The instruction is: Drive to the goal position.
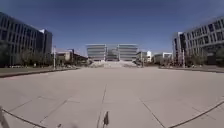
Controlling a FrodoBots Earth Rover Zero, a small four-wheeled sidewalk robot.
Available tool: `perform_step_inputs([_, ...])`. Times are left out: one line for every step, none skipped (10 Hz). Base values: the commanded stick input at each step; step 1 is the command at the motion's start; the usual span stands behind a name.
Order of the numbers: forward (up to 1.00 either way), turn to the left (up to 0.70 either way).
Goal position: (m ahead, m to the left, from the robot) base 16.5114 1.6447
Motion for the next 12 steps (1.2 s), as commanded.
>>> perform_step_inputs([0.70,-0.01])
perform_step_inputs([0.70,-0.01])
perform_step_inputs([0.70,-0.01])
perform_step_inputs([0.70,-0.01])
perform_step_inputs([0.70,-0.01])
perform_step_inputs([0.70,-0.01])
perform_step_inputs([0.70,-0.01])
perform_step_inputs([0.70,-0.01])
perform_step_inputs([0.70,-0.01])
perform_step_inputs([0.70,-0.01])
perform_step_inputs([0.70,-0.01])
perform_step_inputs([0.70,-0.01])
